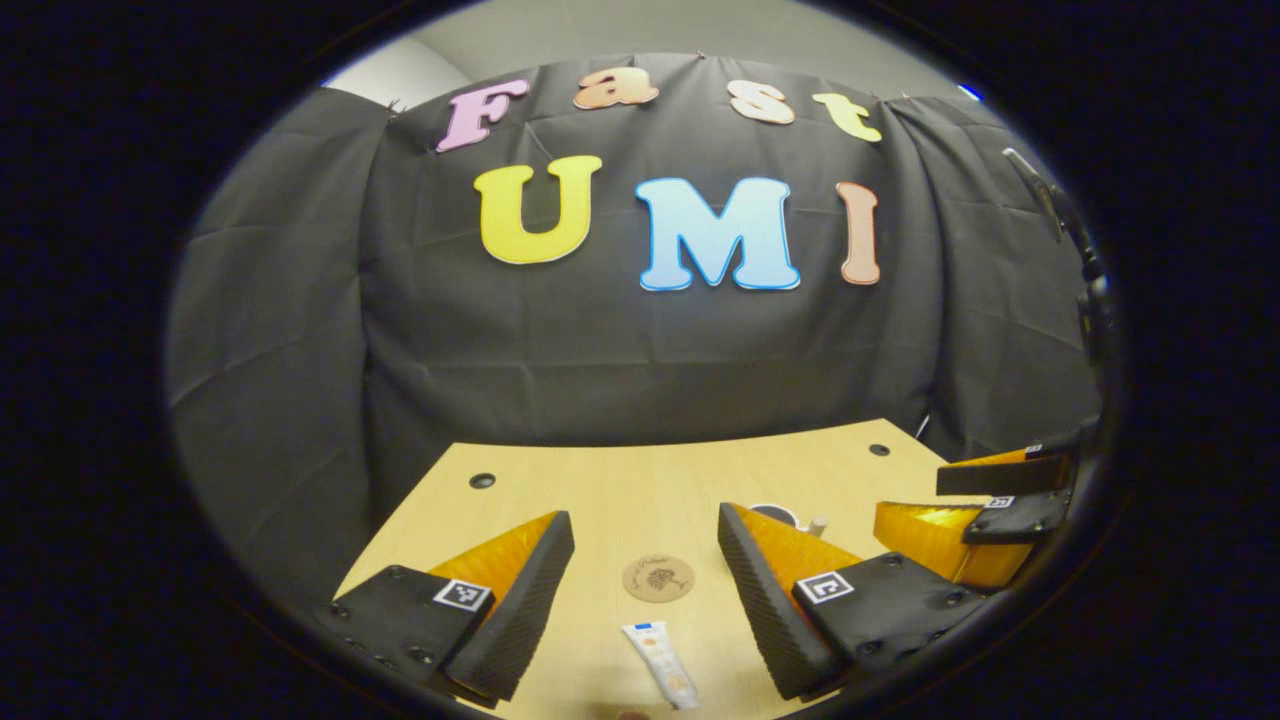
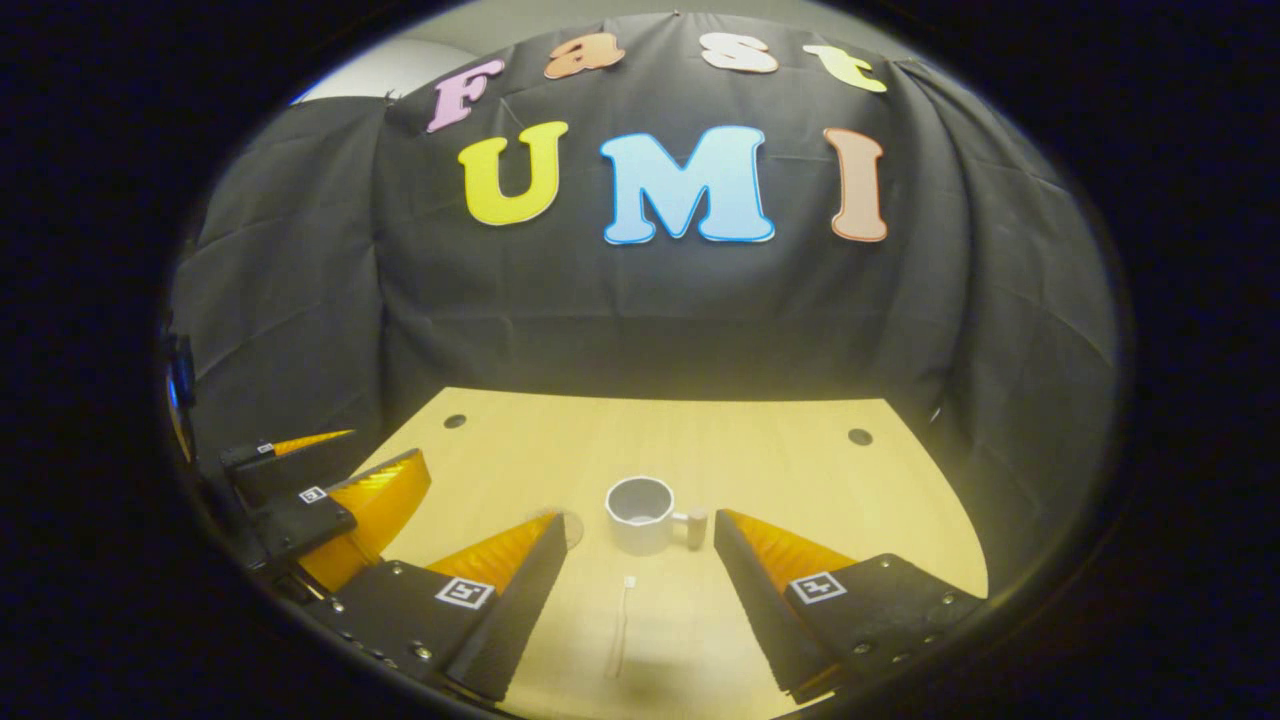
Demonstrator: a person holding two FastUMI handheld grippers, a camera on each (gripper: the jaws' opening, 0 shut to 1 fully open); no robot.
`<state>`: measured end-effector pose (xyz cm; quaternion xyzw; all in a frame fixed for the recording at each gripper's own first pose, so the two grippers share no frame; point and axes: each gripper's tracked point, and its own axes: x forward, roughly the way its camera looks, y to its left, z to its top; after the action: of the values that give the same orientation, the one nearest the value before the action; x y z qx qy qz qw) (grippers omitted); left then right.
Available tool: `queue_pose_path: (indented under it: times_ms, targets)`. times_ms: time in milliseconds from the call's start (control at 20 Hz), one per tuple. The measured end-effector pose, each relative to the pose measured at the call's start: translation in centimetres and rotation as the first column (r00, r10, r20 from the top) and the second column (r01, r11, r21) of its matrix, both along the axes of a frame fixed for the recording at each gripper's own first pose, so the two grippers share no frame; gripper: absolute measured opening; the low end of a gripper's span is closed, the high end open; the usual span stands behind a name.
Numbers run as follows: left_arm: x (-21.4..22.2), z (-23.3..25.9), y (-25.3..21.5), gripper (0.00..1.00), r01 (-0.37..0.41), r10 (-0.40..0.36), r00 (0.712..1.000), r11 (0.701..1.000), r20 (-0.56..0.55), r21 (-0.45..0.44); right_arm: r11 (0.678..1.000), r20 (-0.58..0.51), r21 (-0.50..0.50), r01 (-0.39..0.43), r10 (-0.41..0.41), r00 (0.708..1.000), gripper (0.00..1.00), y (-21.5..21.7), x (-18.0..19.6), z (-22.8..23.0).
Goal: Put the toothbrush and toothpaste on the desktop into the cup, then pick up the cup and place it on the coaster on the desktop.
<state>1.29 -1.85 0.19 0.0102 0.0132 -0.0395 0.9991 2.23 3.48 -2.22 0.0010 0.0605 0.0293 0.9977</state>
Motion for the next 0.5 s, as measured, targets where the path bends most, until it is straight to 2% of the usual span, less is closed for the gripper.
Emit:
queue_pose_path:
  times_ms: [250,500]
  targets:
    - [0.7,-3.1,0.4,0.95,-0.001,0.000,0.996,1.000,-0.086,-0.014,1.000,-0.043,0.007,-0.015,0.015,0.999,0.92,0.7,0.5,-1.9]
    - [1.7,-8.3,0.5,0.95,0.009,-0.011,0.978,1.000,-0.209,-0.011,0.999,-0.106,0.020,-0.030,0.032,0.994,0.92,1.3,1.6,-4.6]
